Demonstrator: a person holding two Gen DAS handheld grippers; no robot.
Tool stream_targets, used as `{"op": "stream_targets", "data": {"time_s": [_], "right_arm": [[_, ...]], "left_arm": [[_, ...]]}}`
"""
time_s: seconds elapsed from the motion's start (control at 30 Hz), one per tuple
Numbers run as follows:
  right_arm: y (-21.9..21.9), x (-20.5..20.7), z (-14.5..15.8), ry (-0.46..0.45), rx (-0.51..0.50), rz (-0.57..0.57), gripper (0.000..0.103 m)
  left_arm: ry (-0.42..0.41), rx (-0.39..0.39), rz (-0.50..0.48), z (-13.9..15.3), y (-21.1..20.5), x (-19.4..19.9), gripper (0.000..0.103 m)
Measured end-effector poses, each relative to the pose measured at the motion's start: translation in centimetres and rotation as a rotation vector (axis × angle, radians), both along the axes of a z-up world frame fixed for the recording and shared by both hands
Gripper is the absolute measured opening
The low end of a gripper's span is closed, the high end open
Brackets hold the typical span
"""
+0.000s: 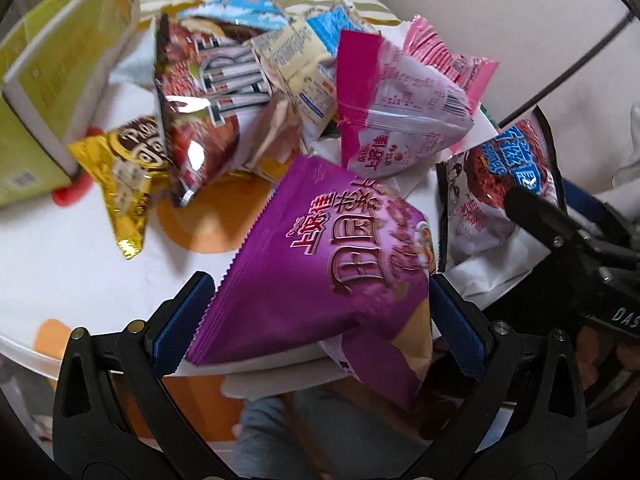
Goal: Organize snacks
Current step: 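Grasp the purple snack bag with the left tool while the right tool grasps the blue-red bag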
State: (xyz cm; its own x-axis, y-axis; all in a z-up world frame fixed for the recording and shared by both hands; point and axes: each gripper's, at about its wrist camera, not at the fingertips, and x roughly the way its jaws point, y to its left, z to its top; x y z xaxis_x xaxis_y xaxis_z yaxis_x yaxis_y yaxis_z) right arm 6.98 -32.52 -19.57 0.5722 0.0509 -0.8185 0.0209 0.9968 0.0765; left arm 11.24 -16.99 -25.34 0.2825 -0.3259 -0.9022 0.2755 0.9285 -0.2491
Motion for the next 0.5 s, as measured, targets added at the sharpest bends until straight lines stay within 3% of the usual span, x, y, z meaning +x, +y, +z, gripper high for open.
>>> {"op": "stream_targets", "data": {"time_s": [0.23, 0.4, 0.5], "right_arm": [[-0.7, 1.3, -1.4, 0.016, 0.011, 0.019, 0.102], [-0.8, 1.7, -2.0, 0.029, 0.009, 0.038, 0.092], [-0.8, 1.7, -2.3, 0.033, -0.003, 0.044, 0.088]], "left_arm": [[0.046, -0.111, 0.038, -2.0, 0.5, 1.1, 0.102], [0.046, -0.159, 0.037, -2.4, 0.7, 1.3, 0.081], [0.05, -0.17, 0.043, -2.2, 1.0, 1.4, 0.075]]}}
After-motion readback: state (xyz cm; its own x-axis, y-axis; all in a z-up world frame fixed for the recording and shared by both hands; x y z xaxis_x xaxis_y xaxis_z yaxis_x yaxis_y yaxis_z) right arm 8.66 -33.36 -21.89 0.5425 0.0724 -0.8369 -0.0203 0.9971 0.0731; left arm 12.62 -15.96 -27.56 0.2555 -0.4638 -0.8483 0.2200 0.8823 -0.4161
